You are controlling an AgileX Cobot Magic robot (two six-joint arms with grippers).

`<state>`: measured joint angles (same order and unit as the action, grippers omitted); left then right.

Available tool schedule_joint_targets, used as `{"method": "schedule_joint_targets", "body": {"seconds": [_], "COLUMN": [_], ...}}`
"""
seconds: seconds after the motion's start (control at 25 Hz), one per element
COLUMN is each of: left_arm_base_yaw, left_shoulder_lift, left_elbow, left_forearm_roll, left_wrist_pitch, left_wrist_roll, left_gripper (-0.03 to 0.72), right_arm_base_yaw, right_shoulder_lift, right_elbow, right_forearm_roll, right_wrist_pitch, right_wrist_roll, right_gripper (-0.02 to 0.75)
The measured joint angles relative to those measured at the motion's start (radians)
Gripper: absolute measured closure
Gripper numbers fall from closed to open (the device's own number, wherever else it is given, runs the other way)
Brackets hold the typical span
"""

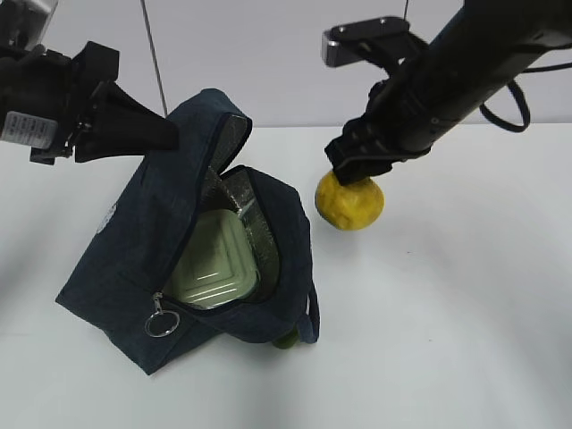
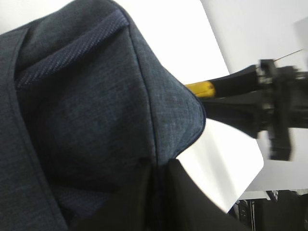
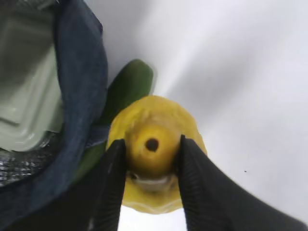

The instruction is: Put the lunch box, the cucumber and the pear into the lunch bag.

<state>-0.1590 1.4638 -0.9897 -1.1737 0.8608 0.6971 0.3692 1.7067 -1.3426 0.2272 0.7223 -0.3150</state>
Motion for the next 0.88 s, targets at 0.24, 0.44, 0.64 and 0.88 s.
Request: {"method": "schedule_joint_targets", "body": {"seconds": [0.24, 0.44, 0.64, 0.88], "left_arm_base_yaw": [0.000, 0.000, 0.000, 0.000], "left_shoulder_lift": [0.000, 0.000, 0.000, 0.000], "left_elbow": [0.000, 0.000, 0.000, 0.000], "left_forearm_roll": [0.001, 0.001, 0.000, -0.001], "left_wrist_pitch": [0.000, -0.001, 0.003, 0.033], "left_wrist_roll": [0.000, 0.000, 0.000, 0.000], "left_gripper": [0.670, 0.670, 0.670, 0.670], "right_arm_base_yaw": [0.000, 0.002, 0.015, 0.018], "right_shoulder_lift": [-0.090, -0.087, -0.025, 0.063], "right_elbow": [0.000, 0.000, 0.000, 0.000], "right_forearm_roll": [0.222, 0.416, 0.543, 0.735], "right_wrist_pitch": [0.013, 0.023, 0.022, 0.016], "right_wrist_roll": [-0.141, -0.268, -0.372, -0.496], "right_gripper": [0.463, 0.463, 0.463, 0.463]}}
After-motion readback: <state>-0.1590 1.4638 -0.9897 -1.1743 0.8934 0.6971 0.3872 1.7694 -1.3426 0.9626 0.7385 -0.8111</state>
